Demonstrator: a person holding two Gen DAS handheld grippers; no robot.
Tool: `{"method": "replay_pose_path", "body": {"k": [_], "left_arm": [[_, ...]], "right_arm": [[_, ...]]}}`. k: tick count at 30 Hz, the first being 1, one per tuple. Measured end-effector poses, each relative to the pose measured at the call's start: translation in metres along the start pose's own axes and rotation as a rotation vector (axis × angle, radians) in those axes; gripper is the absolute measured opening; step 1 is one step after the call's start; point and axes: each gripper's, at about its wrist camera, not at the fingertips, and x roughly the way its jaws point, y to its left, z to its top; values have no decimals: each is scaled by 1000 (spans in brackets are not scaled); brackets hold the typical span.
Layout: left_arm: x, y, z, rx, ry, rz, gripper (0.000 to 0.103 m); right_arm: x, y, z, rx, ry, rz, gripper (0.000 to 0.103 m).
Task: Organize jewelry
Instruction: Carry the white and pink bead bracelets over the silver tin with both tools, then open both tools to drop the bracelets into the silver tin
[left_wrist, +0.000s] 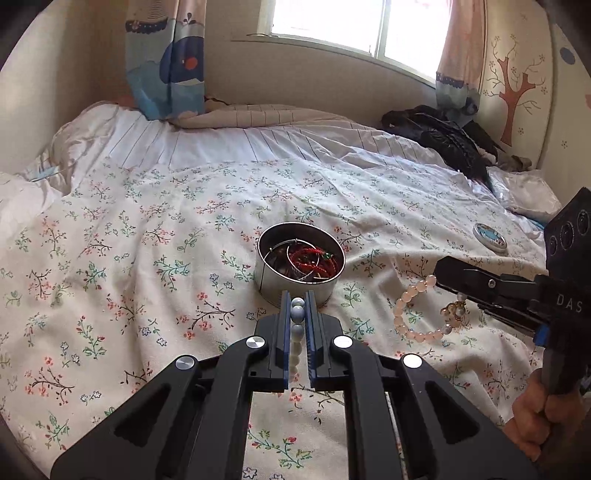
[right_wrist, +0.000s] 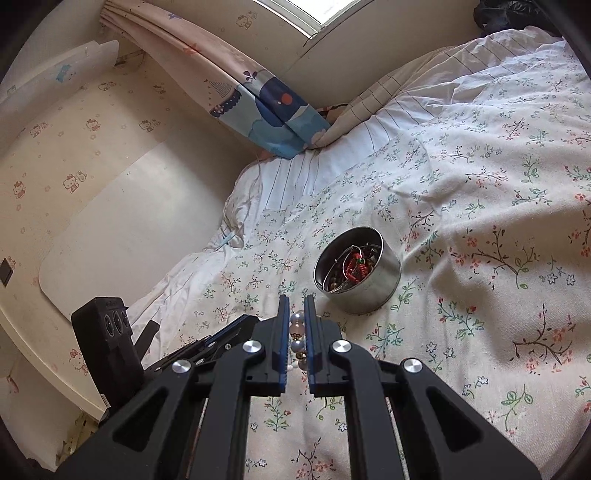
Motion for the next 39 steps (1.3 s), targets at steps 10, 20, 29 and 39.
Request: {"method": "replay_pose_path", "body": {"k": [10,20,29,39], "left_arm": [[8,8,22,-76,-54,-59,7],[34,9,47,-153,-77,-158,7],[84,20,61,-238,-20,-202,7],[93,52,60,-309,-13,-44,38]], "right_arm": [[25,-6,23,34,-21,27,9],[50,-15,44,42,-39,42,9],[83,-30,61,68,-26,47,9],[104,-32,64,83,12,53,35]]}}
